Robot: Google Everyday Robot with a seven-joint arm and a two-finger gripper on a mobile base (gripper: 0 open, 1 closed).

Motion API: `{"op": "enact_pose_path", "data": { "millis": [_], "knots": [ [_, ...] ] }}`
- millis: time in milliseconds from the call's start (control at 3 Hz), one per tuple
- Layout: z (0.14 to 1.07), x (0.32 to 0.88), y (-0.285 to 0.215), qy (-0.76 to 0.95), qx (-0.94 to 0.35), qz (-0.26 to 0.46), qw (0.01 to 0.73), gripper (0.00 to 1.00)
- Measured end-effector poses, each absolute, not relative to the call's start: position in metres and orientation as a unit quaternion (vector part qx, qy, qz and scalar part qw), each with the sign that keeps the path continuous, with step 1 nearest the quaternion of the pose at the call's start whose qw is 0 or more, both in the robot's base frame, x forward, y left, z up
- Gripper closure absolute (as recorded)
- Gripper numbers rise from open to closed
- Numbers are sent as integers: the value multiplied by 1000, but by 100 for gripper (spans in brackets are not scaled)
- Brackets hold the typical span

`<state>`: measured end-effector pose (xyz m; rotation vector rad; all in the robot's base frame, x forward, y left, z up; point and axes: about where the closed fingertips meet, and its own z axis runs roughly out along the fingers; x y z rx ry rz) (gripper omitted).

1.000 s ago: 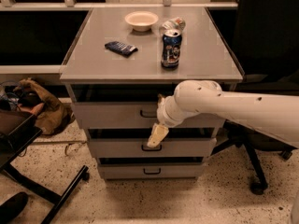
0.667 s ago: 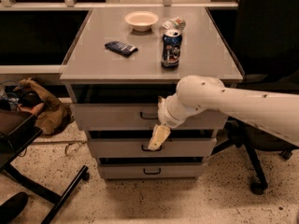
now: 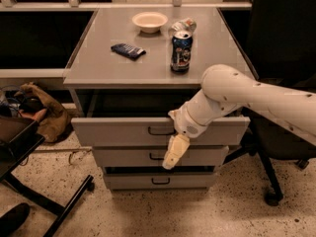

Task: Open top drawer

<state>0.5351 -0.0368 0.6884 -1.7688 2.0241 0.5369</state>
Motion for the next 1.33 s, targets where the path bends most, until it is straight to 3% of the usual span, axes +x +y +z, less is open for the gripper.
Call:
{"op": "enact_pose_path", "data": {
  "millis": [1333],
  "knots": [
    [683, 516, -29, 714, -646, 217, 164, 0]
  ]
}}
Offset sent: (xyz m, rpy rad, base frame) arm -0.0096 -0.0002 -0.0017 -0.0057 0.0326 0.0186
